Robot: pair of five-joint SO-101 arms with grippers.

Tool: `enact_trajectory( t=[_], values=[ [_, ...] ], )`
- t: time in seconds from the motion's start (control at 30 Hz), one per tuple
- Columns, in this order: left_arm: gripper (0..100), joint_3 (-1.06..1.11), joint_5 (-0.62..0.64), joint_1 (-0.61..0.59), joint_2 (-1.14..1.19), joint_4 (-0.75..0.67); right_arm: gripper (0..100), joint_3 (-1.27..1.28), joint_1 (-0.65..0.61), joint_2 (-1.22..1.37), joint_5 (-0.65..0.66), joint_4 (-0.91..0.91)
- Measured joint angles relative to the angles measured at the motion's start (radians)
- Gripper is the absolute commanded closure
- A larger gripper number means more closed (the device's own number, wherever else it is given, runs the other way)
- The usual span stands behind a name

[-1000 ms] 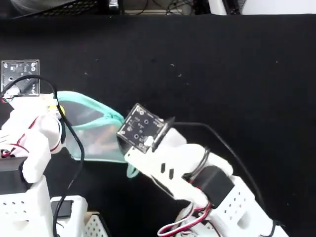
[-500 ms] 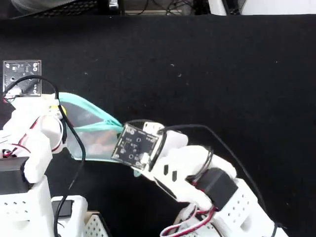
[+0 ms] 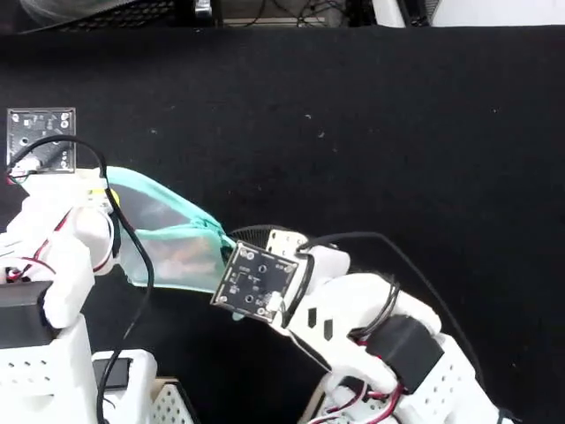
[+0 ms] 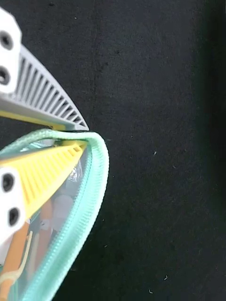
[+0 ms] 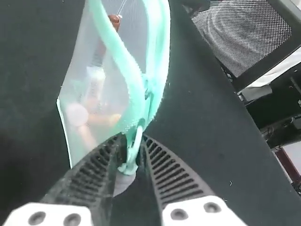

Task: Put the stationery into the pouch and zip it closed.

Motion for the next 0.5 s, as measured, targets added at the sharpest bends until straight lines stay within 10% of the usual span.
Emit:
enact_trajectory(
  t=[0.5],
  values=[
    [89,0.000,0.000,0.000,0.000,0.002,98.6,-0.081,0.083,0.084,0.002,-0.137]
  ],
)
